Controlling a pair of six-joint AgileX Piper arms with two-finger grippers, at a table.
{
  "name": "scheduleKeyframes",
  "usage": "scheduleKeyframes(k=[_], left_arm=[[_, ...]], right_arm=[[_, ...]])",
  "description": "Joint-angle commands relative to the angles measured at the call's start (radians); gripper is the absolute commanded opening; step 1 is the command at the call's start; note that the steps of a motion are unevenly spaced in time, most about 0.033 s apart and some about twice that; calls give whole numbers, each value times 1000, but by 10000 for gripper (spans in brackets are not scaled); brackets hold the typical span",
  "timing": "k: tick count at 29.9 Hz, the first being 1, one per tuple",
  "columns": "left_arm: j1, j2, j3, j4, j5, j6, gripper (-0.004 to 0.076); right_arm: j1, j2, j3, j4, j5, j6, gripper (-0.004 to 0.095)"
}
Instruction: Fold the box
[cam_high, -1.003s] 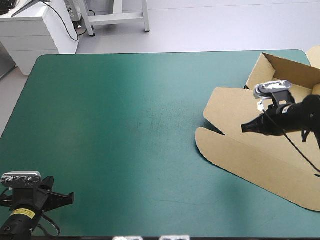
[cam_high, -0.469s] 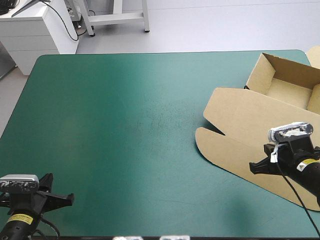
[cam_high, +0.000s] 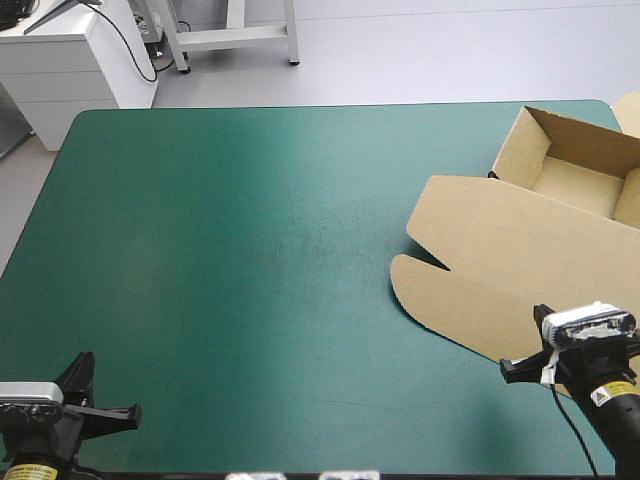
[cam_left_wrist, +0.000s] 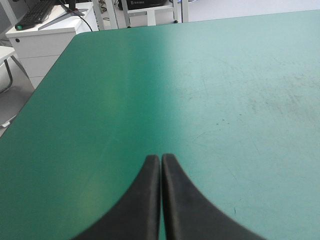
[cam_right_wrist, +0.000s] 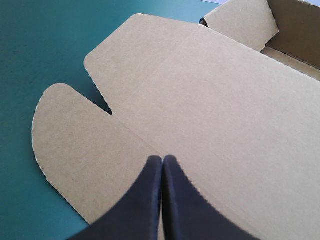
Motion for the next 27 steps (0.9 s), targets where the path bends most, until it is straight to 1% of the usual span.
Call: scheduleKeyframes(k=[1,4,9,13,17,19,27], left_arm=[[-2,12,-22,-8,-76,2,-8],[-2,12,-22,-10,-76,2,-8],[-2,12,-12,-10,-86,2,-8],[-2,12,-13,-10,-86,2,-8],[-2,12,-12,-10,-86,2,-8],[-2,12,-12,-10,-86,2,-8],[-2,12,-6,-10,-84,2,-8]], right_arm=[[2,-83,14,18,-110,-11,-21],[2,-171,20,6,-76,-11,-21],[2,-278,30,13,47,0,-21],[2,-374,47,20,30,6,-21],[2,-463,49,16,88,55,-21],[2,-472,47,13,114,68,-21],[2,-469,47,11,114,73,-21]])
